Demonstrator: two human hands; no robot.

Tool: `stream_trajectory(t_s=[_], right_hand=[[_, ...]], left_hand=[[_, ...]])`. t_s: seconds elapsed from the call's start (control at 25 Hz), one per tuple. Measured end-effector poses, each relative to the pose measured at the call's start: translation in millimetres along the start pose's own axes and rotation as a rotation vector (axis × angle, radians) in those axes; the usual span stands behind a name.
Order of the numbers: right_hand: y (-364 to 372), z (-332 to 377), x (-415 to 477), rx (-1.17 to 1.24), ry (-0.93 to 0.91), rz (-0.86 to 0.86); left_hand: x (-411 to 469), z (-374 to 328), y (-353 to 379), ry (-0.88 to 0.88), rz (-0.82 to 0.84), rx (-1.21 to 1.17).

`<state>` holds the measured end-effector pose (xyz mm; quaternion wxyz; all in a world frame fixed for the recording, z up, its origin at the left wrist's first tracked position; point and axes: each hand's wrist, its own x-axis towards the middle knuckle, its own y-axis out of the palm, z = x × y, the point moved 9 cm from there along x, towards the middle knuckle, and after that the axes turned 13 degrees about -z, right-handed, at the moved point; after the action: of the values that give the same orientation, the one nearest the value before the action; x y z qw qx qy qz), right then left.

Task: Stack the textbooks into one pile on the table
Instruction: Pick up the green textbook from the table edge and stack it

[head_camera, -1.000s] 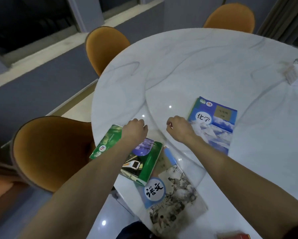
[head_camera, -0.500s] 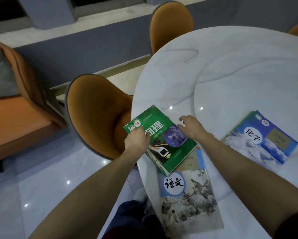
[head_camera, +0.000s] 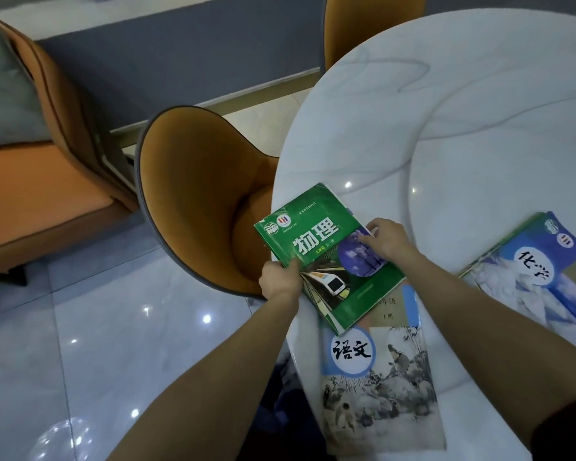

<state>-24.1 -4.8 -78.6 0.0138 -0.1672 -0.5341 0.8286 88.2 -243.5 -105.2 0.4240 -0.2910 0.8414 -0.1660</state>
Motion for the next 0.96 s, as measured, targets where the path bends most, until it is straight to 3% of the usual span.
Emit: stream_trajectory(t_s=[0.2, 0.4, 0.56, 0.72, 0.96], right_hand=[[-0.5, -3.8, 1.9, 0.052, 0.055, -0.012], [-1.5, -7.5, -2.4, 0.112, 0.097, -0.005], [-2.0, -19.5, -11.0, 0.335, 0.221, 0.013], [-16.3, -25.9, -24.9, 0.630, 0.339, 0.053], [-71.3, -47.3, -54.2, 0.904, 0.376, -0.099]], left_hand=[[-26.7, 7.4, 28.2, -0.102, 0.239, -0.367], [-36.3, -7.2, 24.7, -0.007, 0.183, -0.461], [-35.2, -24.8, 17.1, 0.029, 0.279, -0.536], [-36.1, -58.2, 8.6, 0.147, 0.389, -0.488], [-51.7, -109.3, 23.4, 0.297, 0.542, -0.346]])
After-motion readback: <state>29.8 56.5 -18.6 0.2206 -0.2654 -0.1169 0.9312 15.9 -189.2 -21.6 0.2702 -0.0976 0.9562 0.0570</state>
